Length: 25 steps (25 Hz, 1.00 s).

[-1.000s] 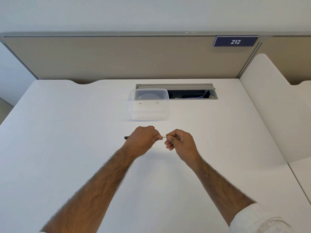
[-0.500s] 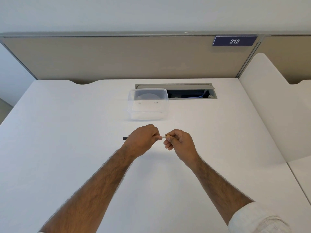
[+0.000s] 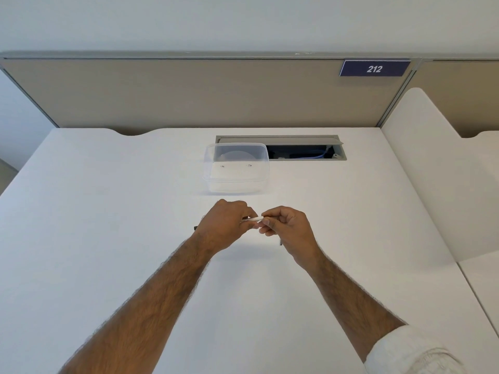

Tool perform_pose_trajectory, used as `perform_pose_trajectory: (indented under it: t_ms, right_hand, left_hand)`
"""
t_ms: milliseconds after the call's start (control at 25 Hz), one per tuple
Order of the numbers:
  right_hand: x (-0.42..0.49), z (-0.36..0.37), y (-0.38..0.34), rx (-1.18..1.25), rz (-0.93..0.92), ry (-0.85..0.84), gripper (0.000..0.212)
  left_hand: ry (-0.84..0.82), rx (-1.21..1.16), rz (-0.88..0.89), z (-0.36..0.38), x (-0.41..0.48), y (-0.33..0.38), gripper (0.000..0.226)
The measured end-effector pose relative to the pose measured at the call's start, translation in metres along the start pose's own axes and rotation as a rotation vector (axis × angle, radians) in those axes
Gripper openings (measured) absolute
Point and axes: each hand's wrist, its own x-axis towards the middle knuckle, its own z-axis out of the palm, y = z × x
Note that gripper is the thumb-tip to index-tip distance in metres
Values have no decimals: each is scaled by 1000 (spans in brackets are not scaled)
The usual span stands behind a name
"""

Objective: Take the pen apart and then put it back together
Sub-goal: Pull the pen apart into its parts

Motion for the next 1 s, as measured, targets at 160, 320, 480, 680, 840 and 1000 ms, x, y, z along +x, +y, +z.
perform_pose_trajectory:
  t_ms: [160, 320, 480, 680, 840, 1000]
  right_hand:
    - [3, -3, 6, 2, 8, 1, 7]
    - [2, 0, 8, -10, 14, 3, 8]
    - [1, -4, 8, -12, 11, 18, 9]
    - [0, -3, 9, -35, 23, 21, 10]
    - [-1, 0, 9, -34, 32, 29, 10]
    - [1, -1, 9, -55, 27, 25, 11]
  left_hand:
    - [-26, -13, 0, 0, 1, 4, 30]
    - [3, -19, 19, 3, 0, 6, 13]
    - [-55, -19, -10, 3, 0, 5, 28]
    - [-31, -31, -8, 2, -1, 9, 18]
    - [-17, -19, 6, 1, -4, 12, 9]
    - [-50, -13, 22, 0, -6, 15, 16]
